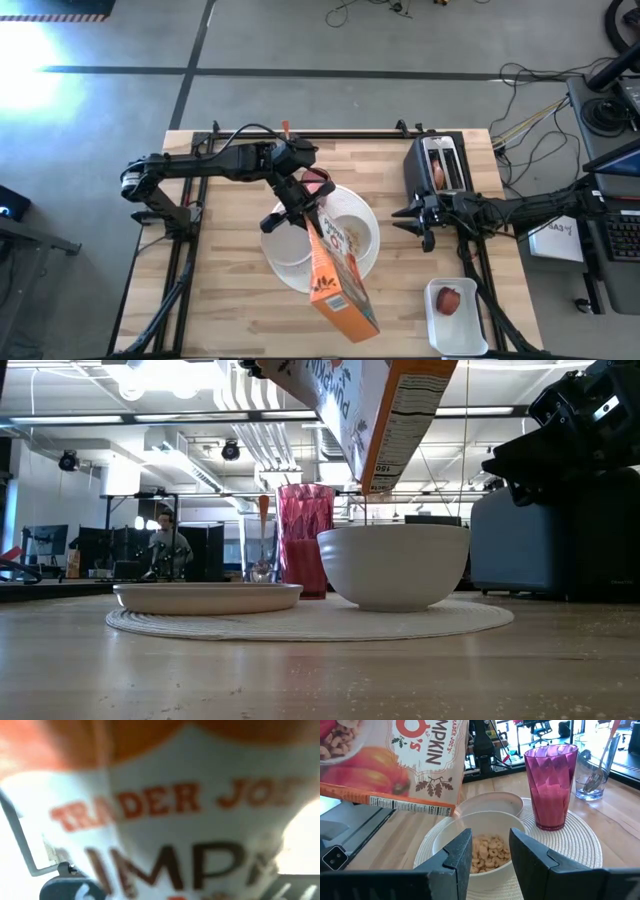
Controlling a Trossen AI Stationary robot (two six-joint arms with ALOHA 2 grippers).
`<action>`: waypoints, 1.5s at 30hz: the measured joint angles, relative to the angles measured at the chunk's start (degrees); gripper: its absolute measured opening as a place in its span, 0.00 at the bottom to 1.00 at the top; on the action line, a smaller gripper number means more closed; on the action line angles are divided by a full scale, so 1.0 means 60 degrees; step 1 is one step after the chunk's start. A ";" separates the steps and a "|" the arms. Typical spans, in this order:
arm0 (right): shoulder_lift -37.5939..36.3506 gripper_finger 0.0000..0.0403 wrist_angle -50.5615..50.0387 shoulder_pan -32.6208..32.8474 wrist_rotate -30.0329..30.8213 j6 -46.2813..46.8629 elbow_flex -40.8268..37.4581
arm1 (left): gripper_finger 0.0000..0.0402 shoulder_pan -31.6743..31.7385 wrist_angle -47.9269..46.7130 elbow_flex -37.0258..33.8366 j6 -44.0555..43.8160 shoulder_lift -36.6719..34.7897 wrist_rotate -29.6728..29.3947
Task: Arrange a breakfast setting
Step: Pour the white cereal from the orange cereal box into the white bowl
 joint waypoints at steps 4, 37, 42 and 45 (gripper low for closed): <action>0.0003 0.30 0.0000 0.0000 0.0000 0.0000 0.0000 | 0.00 0.0000 -0.0036 0.0006 0.0146 0.0000 -0.0029; 0.0004 0.30 -0.0003 0.0000 0.0002 0.0000 0.0000 | 0.00 -0.0471 -0.2773 0.0011 0.5898 -0.0175 -0.0368; 0.0001 0.30 0.0000 0.0000 0.0001 0.0000 0.0000 | 0.00 -0.0634 -0.3081 0.0011 0.6857 -0.0175 -0.0607; 0.0004 0.30 0.0000 0.0000 0.0003 0.0000 0.0000 | 0.00 -0.0771 -0.3266 0.0011 0.7588 -0.0186 -0.0897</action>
